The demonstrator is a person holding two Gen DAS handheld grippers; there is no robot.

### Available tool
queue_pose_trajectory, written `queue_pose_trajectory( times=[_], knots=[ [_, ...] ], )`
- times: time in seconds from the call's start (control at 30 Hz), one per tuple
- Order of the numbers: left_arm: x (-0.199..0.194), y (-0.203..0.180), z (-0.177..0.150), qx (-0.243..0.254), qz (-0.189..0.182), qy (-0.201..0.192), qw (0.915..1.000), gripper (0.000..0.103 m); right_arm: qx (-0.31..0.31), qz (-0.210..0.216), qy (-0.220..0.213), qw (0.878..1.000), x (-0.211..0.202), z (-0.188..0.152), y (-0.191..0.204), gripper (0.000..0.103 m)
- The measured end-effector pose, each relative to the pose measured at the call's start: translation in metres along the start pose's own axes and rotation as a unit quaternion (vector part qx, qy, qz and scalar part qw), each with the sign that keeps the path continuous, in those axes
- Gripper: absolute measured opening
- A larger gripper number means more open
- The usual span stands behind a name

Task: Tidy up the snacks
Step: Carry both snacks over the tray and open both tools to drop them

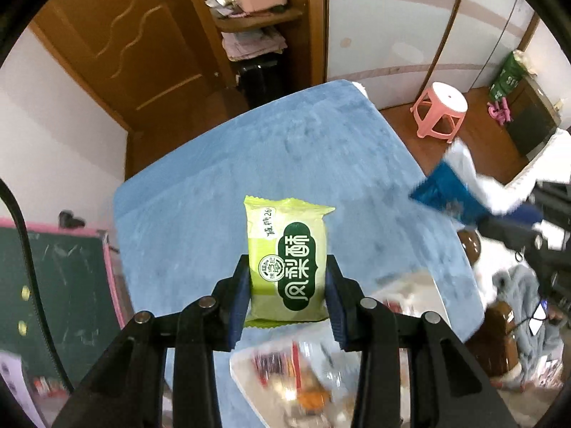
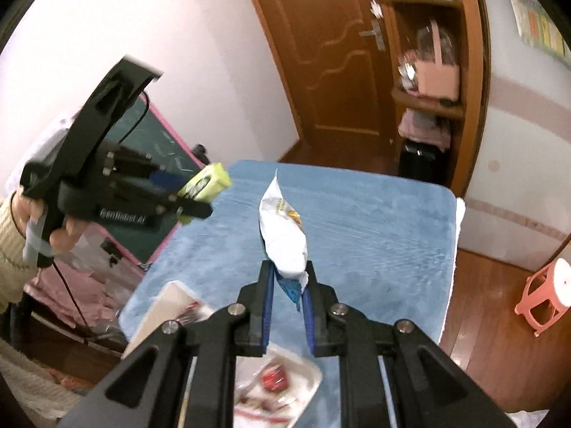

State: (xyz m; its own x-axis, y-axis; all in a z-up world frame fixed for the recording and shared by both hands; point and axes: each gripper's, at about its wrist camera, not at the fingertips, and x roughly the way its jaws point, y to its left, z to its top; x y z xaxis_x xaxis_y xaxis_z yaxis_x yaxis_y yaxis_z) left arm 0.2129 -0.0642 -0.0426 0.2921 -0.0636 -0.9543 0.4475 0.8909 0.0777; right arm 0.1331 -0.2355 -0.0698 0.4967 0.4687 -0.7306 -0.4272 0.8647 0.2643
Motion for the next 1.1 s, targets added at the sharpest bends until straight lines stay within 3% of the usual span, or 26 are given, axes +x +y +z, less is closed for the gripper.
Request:
queue_pose_trajectory(
  times=[0.1, 0.33, 0.6, 0.63, 0.67, 0.7, 0.77, 0.83, 1.1],
  knots=[
    [-0.035, -0.003, -0.057, -0.018, -0.001, -0.015, 0.9997, 0.037, -0.021, -0.002, -0.016, 1.000, -0.031, -0.014, 0.037, 0.015],
    [-0.053, 0.000, -0.159, -0.075, 0.003, -0.020, 0.9970, 0.037, -0.025, 0.001, -0.008, 1.000, -0.056, -0.057, 0.099, 0.015],
    [-0.040, 0.004, -0.205, -0.133, 0.005, -0.027, 0.9907, 0.039, -0.042, -0.022, 0.020, 0.999, -0.035, -0.083, 0.138, 0.016],
    [-0.038, 0.002, -0.209, -0.135, 0.006, -0.028, 0.9905, 0.041, -0.045, -0.032, 0.023, 0.998, -0.031, -0.085, 0.144, 0.017],
    [-0.038, 0.000, -0.210, -0.132, 0.009, -0.030, 0.9907, 0.055, -0.045, -0.042, 0.024, 0.998, -0.028, -0.085, 0.146, 0.018],
    [-0.038, -0.002, -0.211, -0.130, 0.018, -0.035, 0.9908, 0.076, -0.048, -0.046, 0.029, 0.997, -0.025, -0.087, 0.149, 0.024],
    [-0.043, -0.007, -0.217, -0.125, 0.045, -0.056, 0.9896, 0.091, -0.041, -0.056, 0.040, 0.997, -0.019, -0.090, 0.153, 0.036],
    [-0.050, -0.009, -0.222, -0.118, 0.059, -0.073, 0.9886, 0.091, -0.029, -0.055, 0.036, 0.997, -0.019, -0.092, 0.153, 0.046],
    [-0.066, -0.005, -0.235, -0.148, 0.057, -0.089, 0.9834, 0.091, 0.033, -0.050, 0.016, 0.998, -0.035, -0.086, 0.152, 0.046]
  ],
)
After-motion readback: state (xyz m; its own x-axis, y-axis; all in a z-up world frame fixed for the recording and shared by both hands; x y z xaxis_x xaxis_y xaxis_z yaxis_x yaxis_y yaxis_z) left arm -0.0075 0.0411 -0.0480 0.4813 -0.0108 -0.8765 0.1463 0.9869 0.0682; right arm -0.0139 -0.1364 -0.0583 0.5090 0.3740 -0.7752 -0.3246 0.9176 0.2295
